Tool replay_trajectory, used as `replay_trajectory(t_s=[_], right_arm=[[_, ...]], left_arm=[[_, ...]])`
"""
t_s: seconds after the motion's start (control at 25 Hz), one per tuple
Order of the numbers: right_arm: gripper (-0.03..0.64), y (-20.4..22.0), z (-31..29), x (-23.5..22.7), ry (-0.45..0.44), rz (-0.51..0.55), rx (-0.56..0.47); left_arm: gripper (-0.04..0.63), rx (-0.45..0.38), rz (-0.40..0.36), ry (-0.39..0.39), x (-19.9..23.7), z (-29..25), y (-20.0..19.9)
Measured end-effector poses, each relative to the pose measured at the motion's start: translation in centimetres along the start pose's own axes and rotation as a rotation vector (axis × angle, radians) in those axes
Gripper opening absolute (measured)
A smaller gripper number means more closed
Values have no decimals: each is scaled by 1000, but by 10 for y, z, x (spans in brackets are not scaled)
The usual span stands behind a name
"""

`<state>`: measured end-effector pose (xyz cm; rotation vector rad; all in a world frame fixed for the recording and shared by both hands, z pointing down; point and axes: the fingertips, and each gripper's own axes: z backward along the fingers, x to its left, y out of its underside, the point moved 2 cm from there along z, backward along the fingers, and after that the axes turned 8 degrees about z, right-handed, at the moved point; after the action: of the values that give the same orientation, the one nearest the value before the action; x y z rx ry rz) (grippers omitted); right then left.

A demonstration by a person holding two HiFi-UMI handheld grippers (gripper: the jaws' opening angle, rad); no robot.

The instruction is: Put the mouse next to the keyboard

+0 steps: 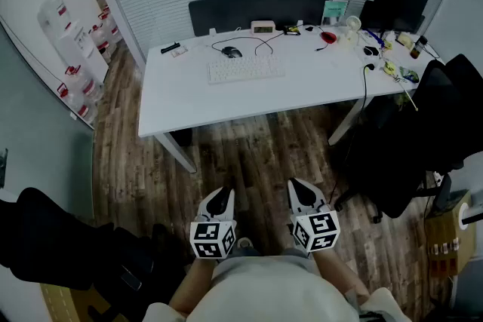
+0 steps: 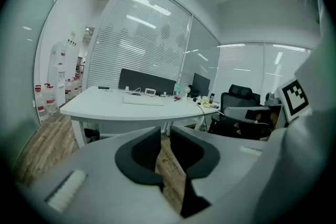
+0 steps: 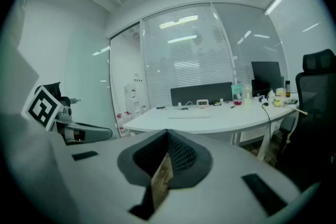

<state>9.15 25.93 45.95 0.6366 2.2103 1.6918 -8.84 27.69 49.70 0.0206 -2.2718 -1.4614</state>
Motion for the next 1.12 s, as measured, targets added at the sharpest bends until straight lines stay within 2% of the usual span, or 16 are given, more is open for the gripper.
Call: replay_trajectory(t_s=[0.24,0.52,1.0,1.08,1.12], right_arm=[[2,-2,30,5,-6,34,-23],[2,0,37,15,-5,28,-53],[2,-8,21,26,-18,39,-72],[5,-10,15,29,-27,31,-80],[71,-11,12,31,-36,23,-84]], left_arm=[[61,-30,13,-34,-10,26,6],[61,-44,12,-45,-7,38,10],[64,-56,2,4,3,37,-7],[112,-46,8,20,7,35,-9],[141,-44,11,25,10,34,-10]])
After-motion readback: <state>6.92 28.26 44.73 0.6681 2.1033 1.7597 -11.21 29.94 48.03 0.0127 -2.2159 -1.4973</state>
